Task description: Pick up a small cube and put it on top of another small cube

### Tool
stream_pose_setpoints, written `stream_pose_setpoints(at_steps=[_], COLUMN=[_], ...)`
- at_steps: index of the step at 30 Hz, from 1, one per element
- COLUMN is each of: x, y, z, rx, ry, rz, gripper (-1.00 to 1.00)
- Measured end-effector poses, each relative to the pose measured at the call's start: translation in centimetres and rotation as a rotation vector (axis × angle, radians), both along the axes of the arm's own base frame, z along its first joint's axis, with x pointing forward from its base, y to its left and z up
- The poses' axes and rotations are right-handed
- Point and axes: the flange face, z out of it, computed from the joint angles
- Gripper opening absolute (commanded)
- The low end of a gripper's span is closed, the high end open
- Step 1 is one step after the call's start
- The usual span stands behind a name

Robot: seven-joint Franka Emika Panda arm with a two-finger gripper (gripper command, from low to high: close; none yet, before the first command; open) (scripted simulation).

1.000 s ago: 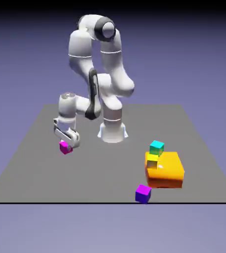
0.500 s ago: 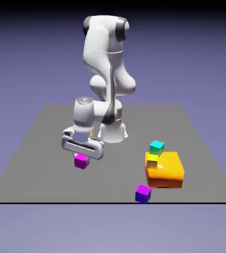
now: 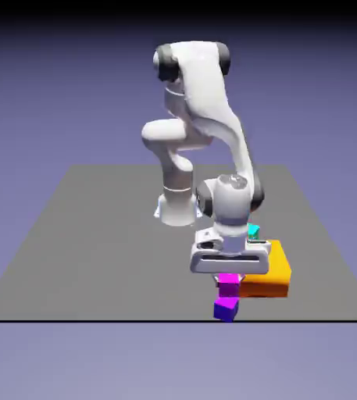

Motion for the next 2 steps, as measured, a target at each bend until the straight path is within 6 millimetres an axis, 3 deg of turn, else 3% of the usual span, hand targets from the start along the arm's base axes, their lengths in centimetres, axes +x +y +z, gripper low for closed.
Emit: stream_pose_setpoints(at_steps=[1, 2], x=[0.0, 0.0], y=[0.0, 0.0], z=[0.0, 1.4], rx=[0.000, 0.000], ry=[0.000, 0.000], rz=[0.000, 0.000], gripper=[1.00, 1.00])
